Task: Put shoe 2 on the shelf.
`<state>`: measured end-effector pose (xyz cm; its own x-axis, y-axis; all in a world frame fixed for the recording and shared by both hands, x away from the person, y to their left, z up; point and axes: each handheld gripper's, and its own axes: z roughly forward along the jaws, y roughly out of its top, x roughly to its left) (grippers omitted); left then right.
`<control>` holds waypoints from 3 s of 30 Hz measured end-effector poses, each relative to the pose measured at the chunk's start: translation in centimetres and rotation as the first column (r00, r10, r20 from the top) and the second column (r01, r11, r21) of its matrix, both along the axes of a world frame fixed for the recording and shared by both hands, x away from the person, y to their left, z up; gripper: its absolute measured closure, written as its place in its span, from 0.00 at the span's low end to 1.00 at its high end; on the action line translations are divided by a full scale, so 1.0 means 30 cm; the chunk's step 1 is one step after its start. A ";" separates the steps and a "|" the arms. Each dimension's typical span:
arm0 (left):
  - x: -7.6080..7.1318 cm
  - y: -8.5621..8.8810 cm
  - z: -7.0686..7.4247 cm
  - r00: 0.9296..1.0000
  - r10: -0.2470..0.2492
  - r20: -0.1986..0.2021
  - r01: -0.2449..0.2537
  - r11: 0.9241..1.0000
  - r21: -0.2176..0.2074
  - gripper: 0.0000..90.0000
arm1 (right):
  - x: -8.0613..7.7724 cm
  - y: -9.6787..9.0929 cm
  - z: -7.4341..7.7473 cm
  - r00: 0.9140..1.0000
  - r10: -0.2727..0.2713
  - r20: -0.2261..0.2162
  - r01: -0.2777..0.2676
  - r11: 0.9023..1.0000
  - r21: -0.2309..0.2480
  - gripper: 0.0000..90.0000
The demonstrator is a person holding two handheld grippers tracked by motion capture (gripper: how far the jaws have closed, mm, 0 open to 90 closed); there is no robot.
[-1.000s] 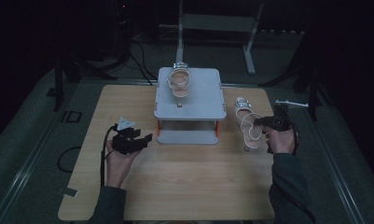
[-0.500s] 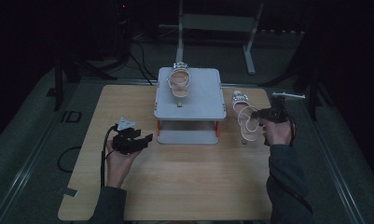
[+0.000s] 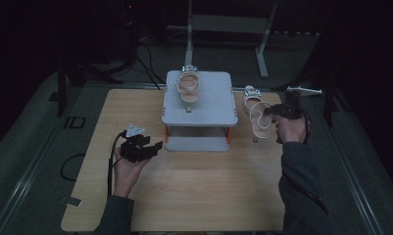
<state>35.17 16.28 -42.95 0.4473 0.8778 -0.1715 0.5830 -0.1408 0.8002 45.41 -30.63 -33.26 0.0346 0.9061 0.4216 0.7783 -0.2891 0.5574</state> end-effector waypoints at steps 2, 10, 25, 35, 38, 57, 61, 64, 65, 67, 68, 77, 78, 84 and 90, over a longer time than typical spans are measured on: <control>0.000 0.000 0.000 1.000 0.000 0.000 0.000 1.000 0.000 0.48 | 0.008 0.006 0.011 1.000 -0.001 -0.001 0.001 1.000 -0.006 0.93; 0.002 -0.011 -0.004 1.000 -0.010 -0.005 0.010 1.000 0.004 0.48 | 0.037 0.025 0.058 1.000 -0.009 0.001 0.009 1.000 0.001 0.93; 0.002 -0.018 -0.009 1.000 -0.018 -0.007 0.018 1.000 0.009 0.48 | 0.063 0.083 0.147 1.000 -0.004 0.021 0.004 1.000 -0.003 0.93; 0.002 -0.014 -0.012 1.000 -0.014 -0.010 0.014 1.000 0.013 0.48 | 0.078 0.137 0.204 0.999 0.014 0.031 -0.014 1.000 -0.010 0.93; 0.000 -0.014 -0.010 1.000 -0.014 -0.009 0.014 1.000 0.010 0.48 | 0.083 0.154 0.205 0.999 0.017 0.030 -0.017 1.000 -0.013 0.93; -0.004 -0.007 -0.010 1.000 -0.017 -0.008 0.017 1.000 0.002 0.48 | 0.128 0.277 0.215 1.000 0.025 0.018 -0.025 0.999 -0.036 0.93; -0.005 -0.004 -0.008 1.000 -0.017 -0.007 0.017 1.000 -0.002 0.48 | 0.137 0.303 0.216 0.999 0.024 0.021 -0.023 0.999 -0.036 0.93; -0.008 -0.001 -0.003 1.000 -0.019 -0.004 0.019 1.000 -0.005 0.48 | 0.147 0.330 0.215 0.999 0.033 0.018 -0.032 0.999 -0.041 0.93; -0.009 0.000 -0.002 1.000 -0.015 0.000 0.015 1.000 -0.012 0.48 | 0.151 0.341 0.215 0.999 0.036 0.017 -0.035 0.998 -0.045 0.93; -0.010 0.007 0.003 1.000 -0.016 0.003 0.016 1.000 -0.014 0.48 | 0.157 0.360 0.218 0.999 0.042 0.016 -0.041 0.998 -0.046 0.93; -0.011 0.009 0.004 1.000 -0.013 0.003 0.013 1.000 -0.019 0.48 | 0.161 0.368 0.219 0.999 0.044 0.016 -0.044 0.998 -0.048 0.93; -0.013 0.020 0.007 1.000 -0.011 0.005 0.011 0.999 -0.031 0.48 | 0.197 0.440 0.220 0.999 0.051 0.011 -0.051 0.996 -0.068 0.93; -0.013 0.021 0.006 1.000 -0.011 0.004 0.011 0.999 -0.030 0.48 | 0.200 0.449 0.217 0.998 0.056 0.009 -0.055 0.996 -0.075 0.93; -0.011 0.024 0.006 1.000 -0.011 0.004 0.011 0.999 -0.036 0.48 | 0.222 0.490 0.212 0.998 0.066 -0.008 -0.066 0.996 -0.065 0.93; -0.014 0.037 0.010 1.000 -0.005 0.009 0.005 0.999 -0.047 0.48 | 0.244 0.526 0.204 0.997 0.067 -0.035 -0.069 0.995 -0.072 0.92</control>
